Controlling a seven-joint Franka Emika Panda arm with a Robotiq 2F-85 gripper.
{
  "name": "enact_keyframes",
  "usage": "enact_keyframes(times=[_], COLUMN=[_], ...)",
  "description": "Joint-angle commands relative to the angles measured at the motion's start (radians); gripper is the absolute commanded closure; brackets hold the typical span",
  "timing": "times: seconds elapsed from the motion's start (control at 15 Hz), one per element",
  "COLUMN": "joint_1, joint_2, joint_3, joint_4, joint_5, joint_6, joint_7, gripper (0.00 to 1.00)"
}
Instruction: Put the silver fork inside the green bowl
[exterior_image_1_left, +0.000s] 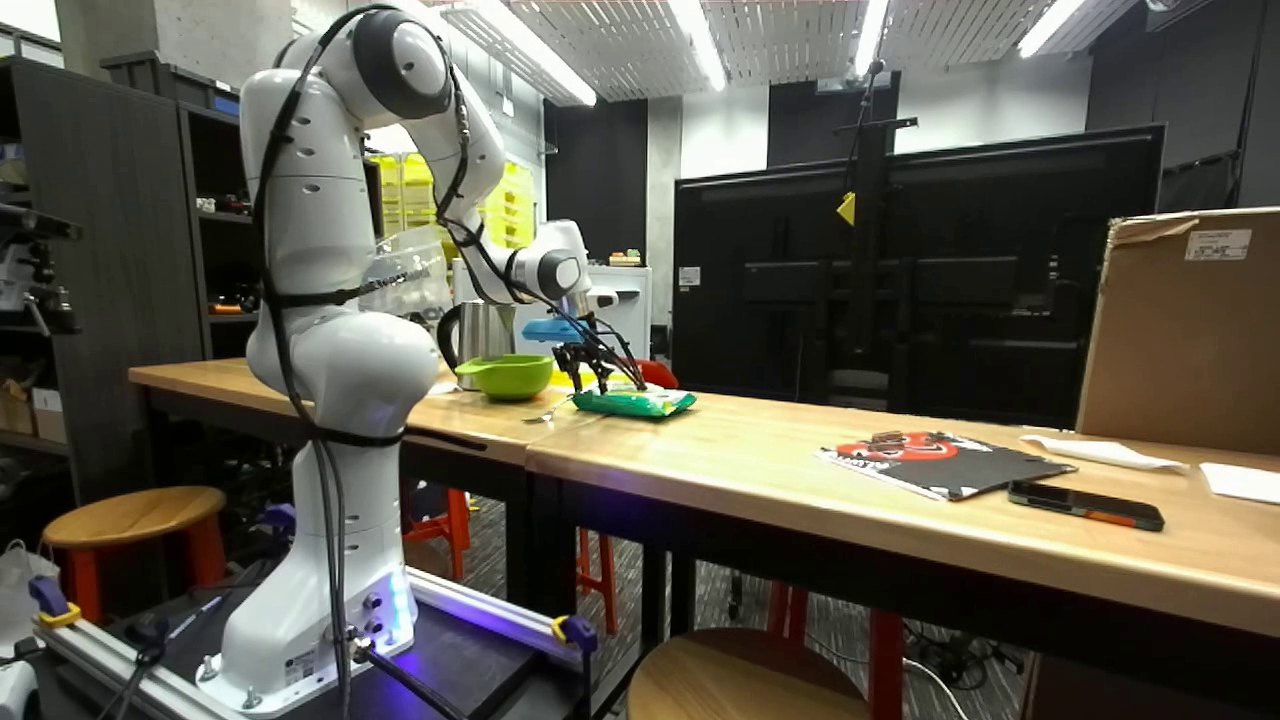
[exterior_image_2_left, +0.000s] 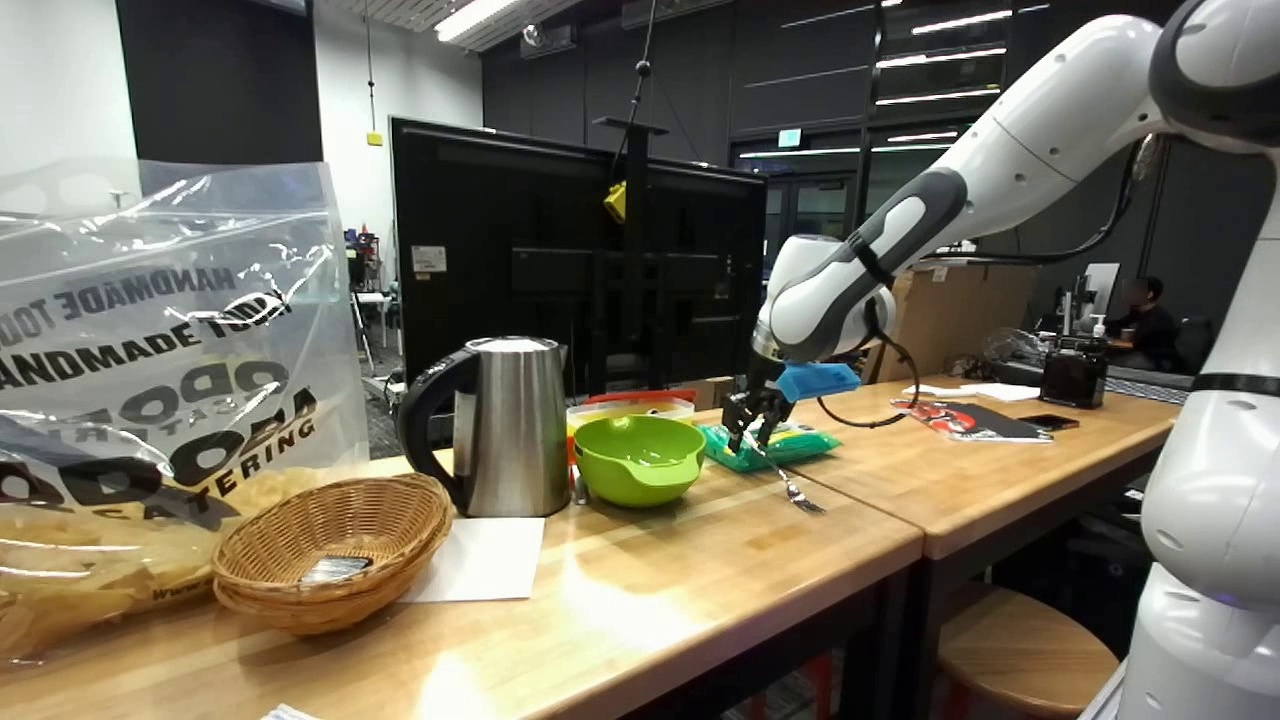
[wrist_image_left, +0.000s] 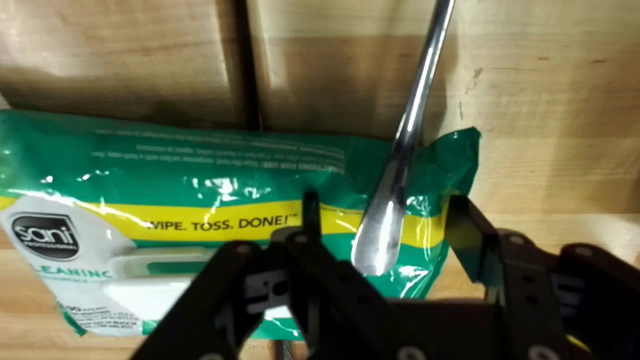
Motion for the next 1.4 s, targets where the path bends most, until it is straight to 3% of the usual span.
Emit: enact_keyframes(times=[0.0,0.27,0.33,0.4,0.8,1.33], joint_1=[0.002,0.002,0.001,0.001,-0.003,-0.008], joint_2=[0.008,0.005,0.005,0.005,-0.001,-0.056], joint_3=[-0.003,-0.004,-0.004,-0.004,0.004,0.065], joint_4=[0.02,0.022,0.022,0.023,0.034,0.094], joint_5=[0.019,0.022,0.02,0.02,0.0,-0.199], joint_6=[-0.018,-0.018,-0.017,-0.019,-0.049,-0.219], joint_7=[-0.017,-0.016,-0.016,-0.016,0.018,0.243], gripper=[0.67,0.96,0.99,0.95,0.95,0.95])
